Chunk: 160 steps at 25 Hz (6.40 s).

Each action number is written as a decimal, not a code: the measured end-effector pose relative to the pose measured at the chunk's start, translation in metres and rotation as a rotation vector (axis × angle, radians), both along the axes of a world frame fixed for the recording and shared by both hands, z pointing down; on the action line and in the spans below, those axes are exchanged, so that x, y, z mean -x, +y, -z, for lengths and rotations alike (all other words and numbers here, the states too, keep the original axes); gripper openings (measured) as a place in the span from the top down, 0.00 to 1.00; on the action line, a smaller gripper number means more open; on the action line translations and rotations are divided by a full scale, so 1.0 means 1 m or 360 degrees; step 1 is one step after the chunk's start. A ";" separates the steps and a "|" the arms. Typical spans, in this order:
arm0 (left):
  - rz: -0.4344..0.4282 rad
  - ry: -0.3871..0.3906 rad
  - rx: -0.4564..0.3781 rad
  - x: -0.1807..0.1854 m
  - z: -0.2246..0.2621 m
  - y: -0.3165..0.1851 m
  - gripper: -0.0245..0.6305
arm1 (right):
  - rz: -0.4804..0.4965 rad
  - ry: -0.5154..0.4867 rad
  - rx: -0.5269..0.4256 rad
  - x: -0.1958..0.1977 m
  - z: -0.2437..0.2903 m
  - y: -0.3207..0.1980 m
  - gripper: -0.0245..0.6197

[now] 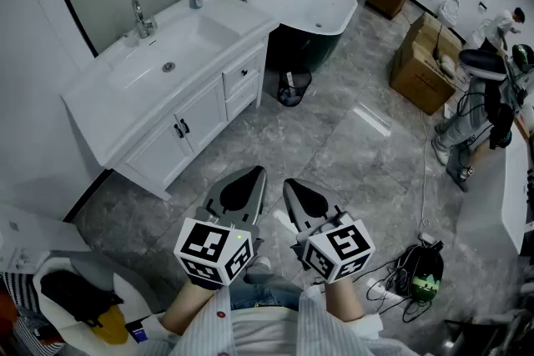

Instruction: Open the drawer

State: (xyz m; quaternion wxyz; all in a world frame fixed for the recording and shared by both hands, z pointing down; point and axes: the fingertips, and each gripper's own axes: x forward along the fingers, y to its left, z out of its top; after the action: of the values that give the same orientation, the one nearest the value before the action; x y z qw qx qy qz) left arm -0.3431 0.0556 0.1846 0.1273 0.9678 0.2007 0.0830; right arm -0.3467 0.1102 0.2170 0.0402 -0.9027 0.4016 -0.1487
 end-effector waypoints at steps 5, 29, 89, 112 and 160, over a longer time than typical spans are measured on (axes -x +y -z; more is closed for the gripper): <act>0.0010 -0.0006 -0.0006 -0.003 -0.002 0.004 0.94 | -0.0014 0.0004 -0.0009 -0.001 -0.002 0.006 0.95; -0.0002 -0.0026 -0.0024 -0.035 -0.015 0.041 0.94 | -0.0110 -0.0112 -0.0079 -0.026 -0.030 0.055 0.95; 0.1061 -0.0092 -0.0174 -0.522 -0.014 -0.119 0.94 | 0.0896 -0.0209 -0.0012 -0.578 -0.034 -0.111 0.95; 0.1695 -0.0213 -0.0051 -0.504 -0.052 -0.155 0.94 | 0.1561 -0.0275 0.0209 -0.581 -0.084 -0.170 0.95; 0.1881 -0.0431 0.0151 -0.431 -0.263 -0.105 0.94 | 0.1535 -0.0138 0.0452 -0.556 -0.286 -0.162 0.95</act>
State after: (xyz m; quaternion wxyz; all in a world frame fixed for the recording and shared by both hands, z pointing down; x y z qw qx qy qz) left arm 0.0884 -0.0493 0.4471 0.2194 0.8894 -0.3851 0.1117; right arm 0.2094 -0.0516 0.5025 -0.1397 -0.6040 0.7468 -0.2408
